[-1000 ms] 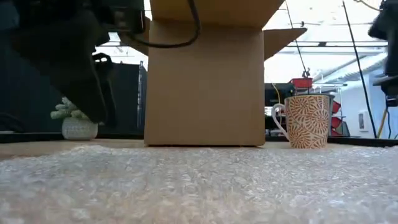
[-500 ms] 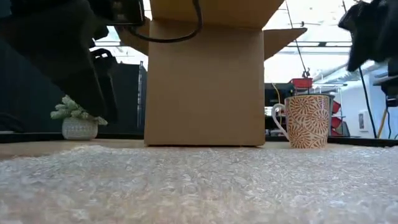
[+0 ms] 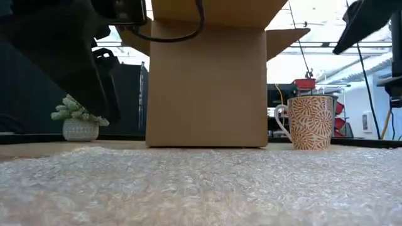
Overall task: Wrap mug
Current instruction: Wrap the orange mug in the bubble wrap
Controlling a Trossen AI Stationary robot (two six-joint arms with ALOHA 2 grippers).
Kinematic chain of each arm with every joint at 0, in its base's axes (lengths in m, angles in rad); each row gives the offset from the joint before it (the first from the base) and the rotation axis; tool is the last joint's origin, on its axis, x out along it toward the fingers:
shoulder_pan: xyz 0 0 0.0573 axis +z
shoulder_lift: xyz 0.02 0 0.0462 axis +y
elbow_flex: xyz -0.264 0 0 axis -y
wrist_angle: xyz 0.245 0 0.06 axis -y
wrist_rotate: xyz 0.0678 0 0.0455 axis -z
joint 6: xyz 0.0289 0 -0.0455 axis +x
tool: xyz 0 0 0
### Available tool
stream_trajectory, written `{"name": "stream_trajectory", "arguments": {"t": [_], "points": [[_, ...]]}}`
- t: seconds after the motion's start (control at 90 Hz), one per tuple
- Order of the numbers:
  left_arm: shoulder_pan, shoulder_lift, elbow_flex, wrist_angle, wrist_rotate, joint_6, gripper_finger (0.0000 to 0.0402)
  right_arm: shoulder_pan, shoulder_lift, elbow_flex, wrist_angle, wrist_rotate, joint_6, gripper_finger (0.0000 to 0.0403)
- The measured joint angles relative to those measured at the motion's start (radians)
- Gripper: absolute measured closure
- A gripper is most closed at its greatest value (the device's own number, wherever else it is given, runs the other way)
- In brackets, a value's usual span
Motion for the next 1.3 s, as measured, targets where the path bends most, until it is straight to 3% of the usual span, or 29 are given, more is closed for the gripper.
{"name": "stream_trajectory", "arguments": {"t": [0.289,0.656,0.911,1.078,1.3], "points": [[0.000,0.000,0.000,0.000,0.006,0.000,0.0155,-0.099,-0.088,-0.077,0.189,-0.035,-0.246,0.0143],[0.008,0.000,0.000,-0.002,-0.001,0.054,0.0155,-0.221,-0.097,-0.077,0.098,-0.076,-0.364,0.0144],[0.016,0.000,0.001,-0.023,0.032,0.066,0.0155,-0.266,-0.097,-0.077,0.100,-0.079,-0.369,0.0144],[0.012,-0.004,0.001,-0.023,0.034,0.052,0.0155,-0.266,-0.096,-0.078,0.085,-0.167,-0.375,0.0144],[0.011,-0.004,0.001,-0.023,0.051,0.078,0.0155,-0.267,-0.096,-0.078,0.085,-0.146,-0.357,0.0144]]}}
